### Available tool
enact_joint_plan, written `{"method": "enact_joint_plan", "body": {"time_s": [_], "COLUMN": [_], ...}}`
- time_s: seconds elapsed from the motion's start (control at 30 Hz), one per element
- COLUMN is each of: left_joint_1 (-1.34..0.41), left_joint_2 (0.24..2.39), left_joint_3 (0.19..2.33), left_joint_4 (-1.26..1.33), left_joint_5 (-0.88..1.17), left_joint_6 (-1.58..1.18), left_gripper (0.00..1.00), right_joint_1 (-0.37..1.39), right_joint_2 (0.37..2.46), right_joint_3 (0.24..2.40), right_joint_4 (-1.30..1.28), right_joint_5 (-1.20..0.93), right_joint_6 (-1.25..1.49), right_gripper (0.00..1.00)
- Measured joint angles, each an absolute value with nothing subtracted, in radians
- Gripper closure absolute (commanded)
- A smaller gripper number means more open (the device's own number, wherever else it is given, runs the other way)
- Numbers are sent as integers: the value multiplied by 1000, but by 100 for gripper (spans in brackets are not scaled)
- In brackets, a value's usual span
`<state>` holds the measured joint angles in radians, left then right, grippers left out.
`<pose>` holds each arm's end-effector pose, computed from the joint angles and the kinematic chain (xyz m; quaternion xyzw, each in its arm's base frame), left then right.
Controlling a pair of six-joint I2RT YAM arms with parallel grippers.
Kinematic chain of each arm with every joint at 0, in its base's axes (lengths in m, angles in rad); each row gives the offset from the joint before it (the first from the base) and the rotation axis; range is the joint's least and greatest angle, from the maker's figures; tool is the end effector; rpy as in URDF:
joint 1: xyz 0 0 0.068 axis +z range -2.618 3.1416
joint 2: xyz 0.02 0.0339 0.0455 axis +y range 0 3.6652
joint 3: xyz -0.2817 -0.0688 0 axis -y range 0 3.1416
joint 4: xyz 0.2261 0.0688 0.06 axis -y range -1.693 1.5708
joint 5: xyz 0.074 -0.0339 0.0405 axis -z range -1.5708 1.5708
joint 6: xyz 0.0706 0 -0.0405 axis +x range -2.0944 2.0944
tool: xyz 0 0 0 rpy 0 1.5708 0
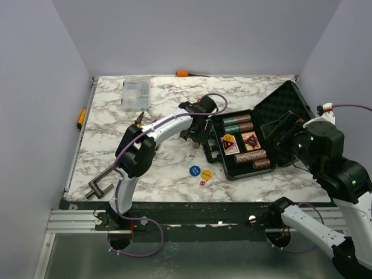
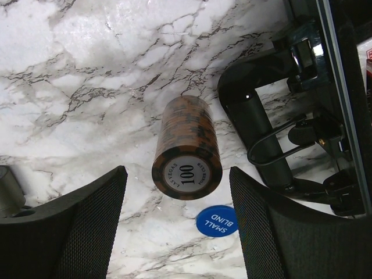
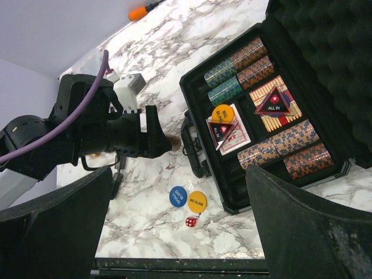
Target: Pack up texas hold em set
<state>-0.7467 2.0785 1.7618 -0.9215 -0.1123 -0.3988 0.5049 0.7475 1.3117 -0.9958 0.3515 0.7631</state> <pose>0.3265 -0.2914 0.2100 0.1613 0.9714 -0.0431 0.1689 0.0991 0.0270 0.4179 0.2003 0.8101 0.1959 0.5150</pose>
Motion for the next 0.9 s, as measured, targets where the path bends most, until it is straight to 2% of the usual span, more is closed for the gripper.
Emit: {"method": "enact_joint_plan", "body": {"time_s": [0.33,0.57,0.7,0.8,0.9], "left_joint_1": [-745,-745,-745,-741,-740], "left_joint_2": [2104,2120,2129,2134,2134], "left_joint_3": [1774,1807,1810,1810,1809], "left_joint_4": [-921,-914,-912,-914,-914], "left_joint_5": [-93,-86,-79,-78,-76], "left_joint_6": [-399,-399,-401,-404,-410], "left_gripper": [33,45,55,56,50], "right_joint_1": [505,505,505,505,505], "right_joint_2": [748,749,753,753,754], "right_joint_3": [1306,1306,1306,1306,1306], "right_joint_4": [-987,-987,-987,-987,-987], "right_joint_5": [355,355,355,355,355], "right_joint_6": [757,749,744,741,739], "right_gripper": [0,0,0,0,0]}}
